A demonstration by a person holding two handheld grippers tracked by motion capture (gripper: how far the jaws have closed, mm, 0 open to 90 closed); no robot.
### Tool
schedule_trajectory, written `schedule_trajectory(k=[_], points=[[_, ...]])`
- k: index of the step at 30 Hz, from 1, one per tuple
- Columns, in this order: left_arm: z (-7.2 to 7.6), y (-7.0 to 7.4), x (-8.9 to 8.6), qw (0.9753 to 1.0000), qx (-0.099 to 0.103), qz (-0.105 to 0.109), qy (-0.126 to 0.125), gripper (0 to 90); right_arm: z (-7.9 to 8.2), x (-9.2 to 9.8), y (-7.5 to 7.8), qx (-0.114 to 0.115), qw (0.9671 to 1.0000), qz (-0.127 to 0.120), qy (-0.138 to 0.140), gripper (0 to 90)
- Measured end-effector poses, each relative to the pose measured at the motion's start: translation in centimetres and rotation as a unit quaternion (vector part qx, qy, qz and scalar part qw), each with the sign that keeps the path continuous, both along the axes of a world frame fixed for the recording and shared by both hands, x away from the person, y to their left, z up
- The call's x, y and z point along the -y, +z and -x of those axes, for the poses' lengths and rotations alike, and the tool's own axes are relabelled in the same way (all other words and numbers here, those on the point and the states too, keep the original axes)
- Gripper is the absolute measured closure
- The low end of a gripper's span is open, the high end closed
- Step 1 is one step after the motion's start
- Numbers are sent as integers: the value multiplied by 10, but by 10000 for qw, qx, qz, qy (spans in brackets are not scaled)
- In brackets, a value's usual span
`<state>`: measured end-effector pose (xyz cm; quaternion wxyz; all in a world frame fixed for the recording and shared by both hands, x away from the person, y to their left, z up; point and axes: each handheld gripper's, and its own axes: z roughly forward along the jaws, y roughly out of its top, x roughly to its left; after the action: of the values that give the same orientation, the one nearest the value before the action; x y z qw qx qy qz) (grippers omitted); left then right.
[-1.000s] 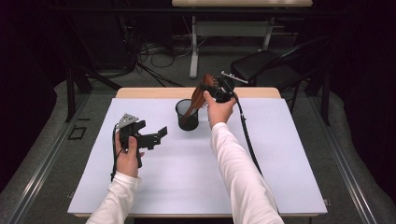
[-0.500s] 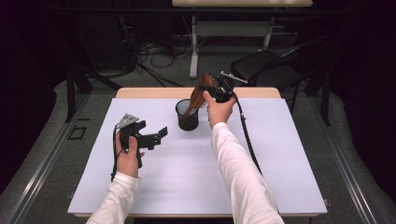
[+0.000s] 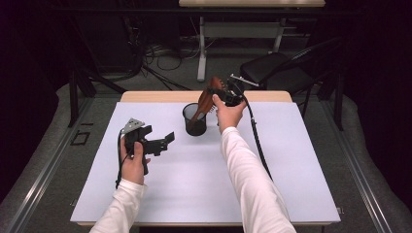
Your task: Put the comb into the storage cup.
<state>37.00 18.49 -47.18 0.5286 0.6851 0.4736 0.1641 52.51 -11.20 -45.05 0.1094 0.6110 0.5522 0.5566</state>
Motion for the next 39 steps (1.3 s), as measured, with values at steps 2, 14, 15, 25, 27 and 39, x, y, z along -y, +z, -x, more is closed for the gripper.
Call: schedule_trajectory(k=[2,14,15,25,27,39], points=[[0,0,0,10000,-3,0,3,4,0,1,0,-18,10000,11,5,465],[0,0,0,10000,-5,1,2,4,-2,4,-2,-61,10000,-23,25,457],[0,0,0,10000,-6,1,1,4,-2,5,-2,-67,10000,-27,20,457],[-1,-2,-1,10000,-15,-5,14,3,-3,10,-5,-186,9995,-270,2,437],[-1,-2,0,10000,-17,-12,14,4,-3,11,-5,-196,9991,-373,-21,411],[-1,-3,0,10000,-34,-21,14,4,-2,12,-3,-115,9996,-256,-72,327]])
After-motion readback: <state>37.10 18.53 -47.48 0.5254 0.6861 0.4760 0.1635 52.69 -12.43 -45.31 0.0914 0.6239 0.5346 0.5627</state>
